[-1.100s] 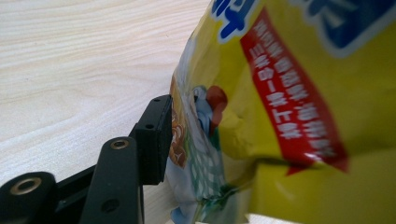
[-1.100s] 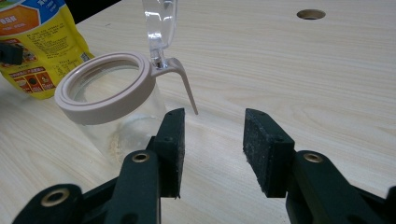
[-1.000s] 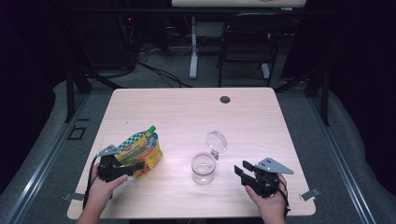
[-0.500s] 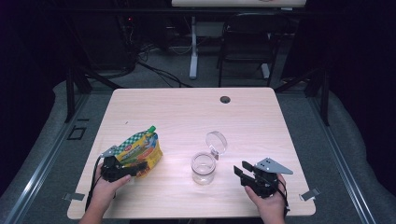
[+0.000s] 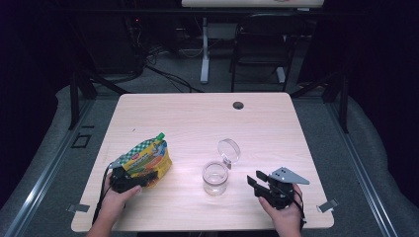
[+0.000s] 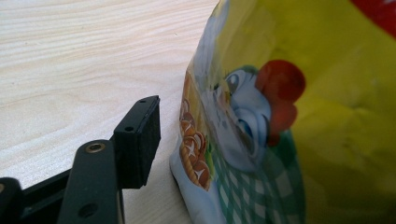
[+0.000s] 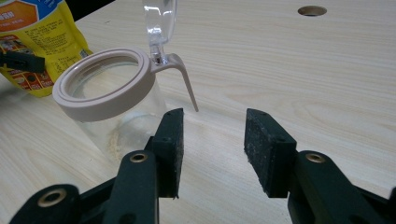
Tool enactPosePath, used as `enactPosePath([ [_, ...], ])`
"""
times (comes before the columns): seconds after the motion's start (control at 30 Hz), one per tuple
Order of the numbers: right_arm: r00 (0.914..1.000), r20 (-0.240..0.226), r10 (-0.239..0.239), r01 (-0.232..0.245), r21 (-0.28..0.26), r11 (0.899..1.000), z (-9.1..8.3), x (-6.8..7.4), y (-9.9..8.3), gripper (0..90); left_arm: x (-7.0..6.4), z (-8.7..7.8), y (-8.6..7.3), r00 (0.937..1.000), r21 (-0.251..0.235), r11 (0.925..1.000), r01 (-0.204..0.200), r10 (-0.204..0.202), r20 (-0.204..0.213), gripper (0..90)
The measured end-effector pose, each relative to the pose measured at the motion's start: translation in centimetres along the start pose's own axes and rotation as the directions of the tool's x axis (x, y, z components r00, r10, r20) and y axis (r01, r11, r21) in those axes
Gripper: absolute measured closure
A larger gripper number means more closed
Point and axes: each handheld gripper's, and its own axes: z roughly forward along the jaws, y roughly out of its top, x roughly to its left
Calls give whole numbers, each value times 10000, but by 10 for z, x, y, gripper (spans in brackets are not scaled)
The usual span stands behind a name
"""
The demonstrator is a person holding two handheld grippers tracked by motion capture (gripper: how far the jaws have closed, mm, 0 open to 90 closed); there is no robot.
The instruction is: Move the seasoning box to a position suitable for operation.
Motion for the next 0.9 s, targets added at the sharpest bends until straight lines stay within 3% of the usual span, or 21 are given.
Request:
enactPosePath([
  [0.17,10000,-30,-19,19,22,10000,1,0,0,577,3,3,-3,10000,-336,9994,-44,45,40,350],
  [0.5,10000,-27,-6,6,48,10000,1,0,-1,575,5,6,-6,9998,-520,9986,-75,85,186,342],
  [0.9,10000,-20,-11,12,58,10000,1,0,-1,574,4,9,-10,9990,-789,9968,117,-82,443,415],
])
